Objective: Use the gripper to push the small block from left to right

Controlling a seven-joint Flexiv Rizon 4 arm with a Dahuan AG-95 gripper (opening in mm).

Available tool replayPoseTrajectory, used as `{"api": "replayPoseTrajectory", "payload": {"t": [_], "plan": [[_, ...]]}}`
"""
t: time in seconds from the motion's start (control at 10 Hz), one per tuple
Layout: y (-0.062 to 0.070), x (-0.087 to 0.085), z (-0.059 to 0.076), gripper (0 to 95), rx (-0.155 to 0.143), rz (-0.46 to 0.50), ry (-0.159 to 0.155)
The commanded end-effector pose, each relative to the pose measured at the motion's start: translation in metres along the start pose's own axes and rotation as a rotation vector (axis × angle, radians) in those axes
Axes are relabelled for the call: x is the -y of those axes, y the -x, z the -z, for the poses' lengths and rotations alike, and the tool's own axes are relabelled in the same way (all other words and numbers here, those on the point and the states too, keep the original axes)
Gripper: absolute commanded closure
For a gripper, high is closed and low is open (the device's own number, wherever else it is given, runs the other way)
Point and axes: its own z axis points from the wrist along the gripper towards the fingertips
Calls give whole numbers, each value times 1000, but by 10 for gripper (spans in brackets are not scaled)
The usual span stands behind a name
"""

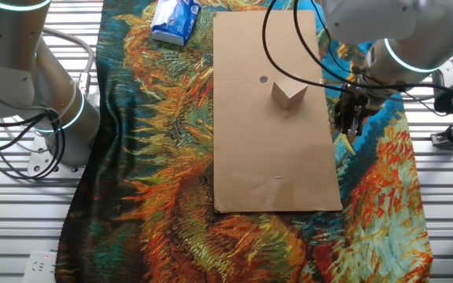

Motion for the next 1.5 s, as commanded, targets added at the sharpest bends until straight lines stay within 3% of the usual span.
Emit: {"api": "replayPoseTrajectory", "payload": {"t": [0.1, 0.9, 1.4, 1.5], "plan": [[-1, 0, 0, 950, 1, -4, -1], [-1, 0, 0, 950, 1, -13, 0], [-1, 0, 0, 950, -6, -12, 26], [-1, 0, 0, 950, 6, -19, 20]]}}
